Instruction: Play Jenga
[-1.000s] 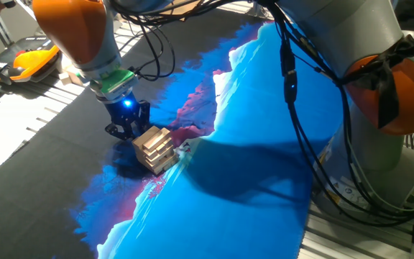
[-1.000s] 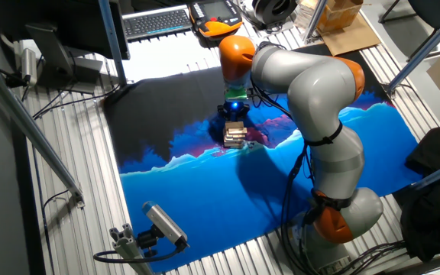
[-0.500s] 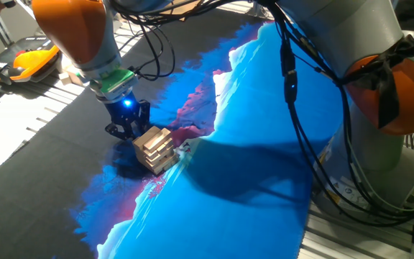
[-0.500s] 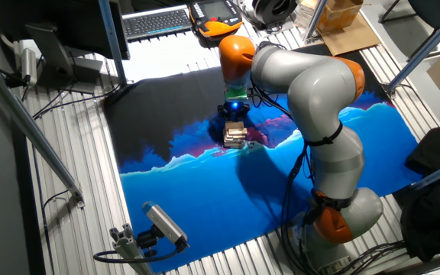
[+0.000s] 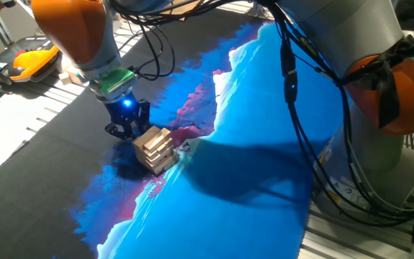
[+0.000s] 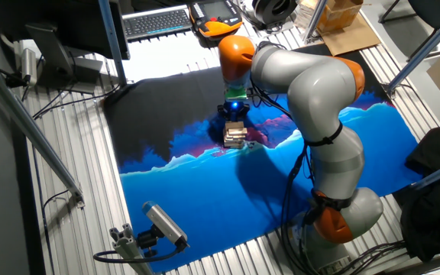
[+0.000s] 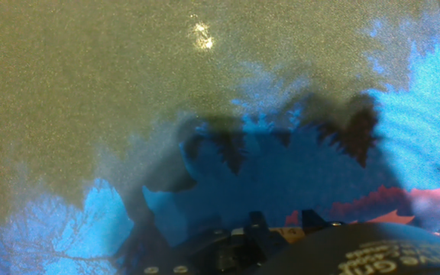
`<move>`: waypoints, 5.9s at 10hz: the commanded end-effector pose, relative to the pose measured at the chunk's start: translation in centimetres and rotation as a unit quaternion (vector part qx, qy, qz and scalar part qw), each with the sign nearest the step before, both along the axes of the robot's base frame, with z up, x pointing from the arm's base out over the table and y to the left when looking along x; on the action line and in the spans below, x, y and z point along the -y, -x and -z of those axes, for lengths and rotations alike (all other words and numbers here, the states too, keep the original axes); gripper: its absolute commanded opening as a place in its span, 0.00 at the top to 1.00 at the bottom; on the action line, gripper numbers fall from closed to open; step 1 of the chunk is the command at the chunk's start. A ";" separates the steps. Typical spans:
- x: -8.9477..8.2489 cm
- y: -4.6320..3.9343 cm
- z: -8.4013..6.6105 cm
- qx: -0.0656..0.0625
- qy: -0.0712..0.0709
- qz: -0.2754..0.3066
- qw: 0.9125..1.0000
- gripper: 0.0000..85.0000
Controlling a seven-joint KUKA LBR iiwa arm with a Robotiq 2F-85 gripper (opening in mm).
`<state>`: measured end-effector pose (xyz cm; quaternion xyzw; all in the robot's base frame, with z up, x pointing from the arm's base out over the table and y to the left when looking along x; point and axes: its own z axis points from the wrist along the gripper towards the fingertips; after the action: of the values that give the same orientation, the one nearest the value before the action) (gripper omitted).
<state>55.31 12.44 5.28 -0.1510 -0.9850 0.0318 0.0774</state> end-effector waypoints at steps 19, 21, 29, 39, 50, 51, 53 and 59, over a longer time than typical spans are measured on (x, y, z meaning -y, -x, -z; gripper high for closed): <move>-0.1 -0.01 0.1 0.000 -0.010 0.005 1.000 0.80; -0.1 -0.03 0.1 0.000 -0.008 0.004 1.000 0.80; -0.3 0.13 0.3 -0.002 -0.018 0.006 1.000 0.80; -0.3 0.25 0.2 -0.005 -0.018 0.006 1.000 0.80; -0.3 0.54 0.3 -0.005 -0.016 0.008 1.000 0.80; -0.3 0.59 0.3 -0.005 -0.016 0.009 1.000 0.80; -0.2 0.58 0.3 -0.004 -0.014 0.010 1.000 0.80; -0.1 0.52 0.3 -0.004 -0.016 0.016 1.000 0.80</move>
<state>54.77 12.55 4.94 -0.1653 -0.9824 0.0154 0.0852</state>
